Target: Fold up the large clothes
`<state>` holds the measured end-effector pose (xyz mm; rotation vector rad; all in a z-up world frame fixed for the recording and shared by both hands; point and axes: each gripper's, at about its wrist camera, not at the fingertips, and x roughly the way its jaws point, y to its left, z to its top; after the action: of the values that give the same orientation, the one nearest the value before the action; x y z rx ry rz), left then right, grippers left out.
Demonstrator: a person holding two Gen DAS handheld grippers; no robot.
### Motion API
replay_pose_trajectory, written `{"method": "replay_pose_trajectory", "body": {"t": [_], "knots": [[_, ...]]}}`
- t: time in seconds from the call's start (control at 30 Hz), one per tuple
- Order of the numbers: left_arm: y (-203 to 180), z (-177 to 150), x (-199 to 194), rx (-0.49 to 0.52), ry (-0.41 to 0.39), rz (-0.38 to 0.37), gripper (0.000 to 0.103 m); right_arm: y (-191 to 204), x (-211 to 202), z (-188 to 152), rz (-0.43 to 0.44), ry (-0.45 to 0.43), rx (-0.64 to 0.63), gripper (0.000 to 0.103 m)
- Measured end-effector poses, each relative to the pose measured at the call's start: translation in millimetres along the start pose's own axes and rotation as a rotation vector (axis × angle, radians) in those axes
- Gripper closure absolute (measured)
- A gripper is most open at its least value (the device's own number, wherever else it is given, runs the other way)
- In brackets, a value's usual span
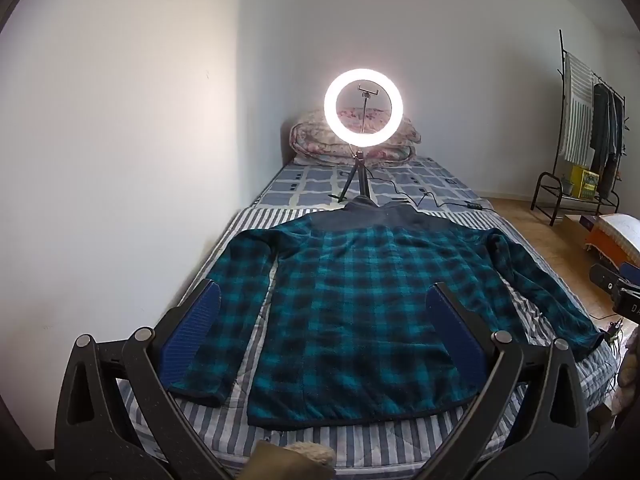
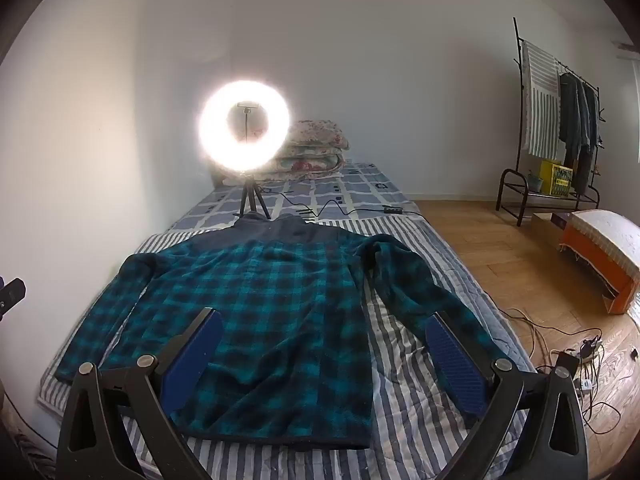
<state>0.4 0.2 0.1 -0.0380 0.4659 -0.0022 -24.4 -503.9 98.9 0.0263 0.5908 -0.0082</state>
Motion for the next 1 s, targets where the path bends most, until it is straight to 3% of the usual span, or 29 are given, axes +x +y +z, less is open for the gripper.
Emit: {"method": "replay_pose_trajectory", "body": {"t": [0.07,0.1,1.0], "knots": [[0.5,0.5,1.0,0.004,0.001,-0.008,0.000,0.6,-0.7,-0.4,-0.001,-0.003,-0.001,0.000],[-0.7,-1.5,-3.9,0.003,-0.034,0.012,0.000,0.9,-0.8,-0.6,-0.003,-0.004,-0.003,0.000],[-4.1,2.9,-5.3,0.017,-0.033,0.020,0.000,2.1,2.5,-0.3,0.006,-0.008,0.005,0.000]]}}
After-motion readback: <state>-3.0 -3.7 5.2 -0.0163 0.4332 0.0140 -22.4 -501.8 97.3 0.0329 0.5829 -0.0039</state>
